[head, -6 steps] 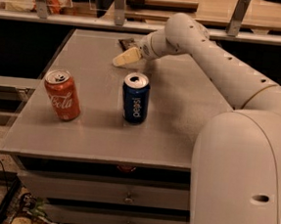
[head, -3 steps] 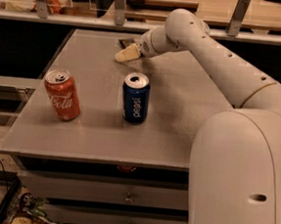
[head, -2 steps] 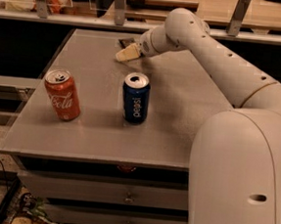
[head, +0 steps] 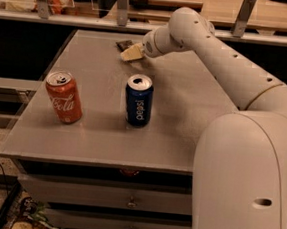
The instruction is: Move rxbar chocolate near pepsi can
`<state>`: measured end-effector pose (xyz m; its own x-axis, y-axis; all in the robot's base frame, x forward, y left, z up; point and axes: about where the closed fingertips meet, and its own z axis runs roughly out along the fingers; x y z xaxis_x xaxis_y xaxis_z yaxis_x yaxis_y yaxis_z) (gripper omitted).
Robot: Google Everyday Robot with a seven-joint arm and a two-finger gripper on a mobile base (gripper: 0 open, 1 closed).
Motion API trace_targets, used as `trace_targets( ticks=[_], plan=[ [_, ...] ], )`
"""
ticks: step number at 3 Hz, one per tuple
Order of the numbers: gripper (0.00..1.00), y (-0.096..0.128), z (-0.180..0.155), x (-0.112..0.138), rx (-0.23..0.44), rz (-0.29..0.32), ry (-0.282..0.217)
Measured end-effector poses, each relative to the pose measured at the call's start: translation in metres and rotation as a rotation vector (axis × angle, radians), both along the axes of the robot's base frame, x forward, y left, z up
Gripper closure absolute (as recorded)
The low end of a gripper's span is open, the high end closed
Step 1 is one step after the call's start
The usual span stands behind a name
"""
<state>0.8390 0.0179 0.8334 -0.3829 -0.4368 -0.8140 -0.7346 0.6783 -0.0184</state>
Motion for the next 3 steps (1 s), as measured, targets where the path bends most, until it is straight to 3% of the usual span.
trace_targets(
  ticks=[3],
  plan=[
    [1.00, -0.0001, 0.0012, 0.0000, 0.000, 0.000, 0.000]
  ],
)
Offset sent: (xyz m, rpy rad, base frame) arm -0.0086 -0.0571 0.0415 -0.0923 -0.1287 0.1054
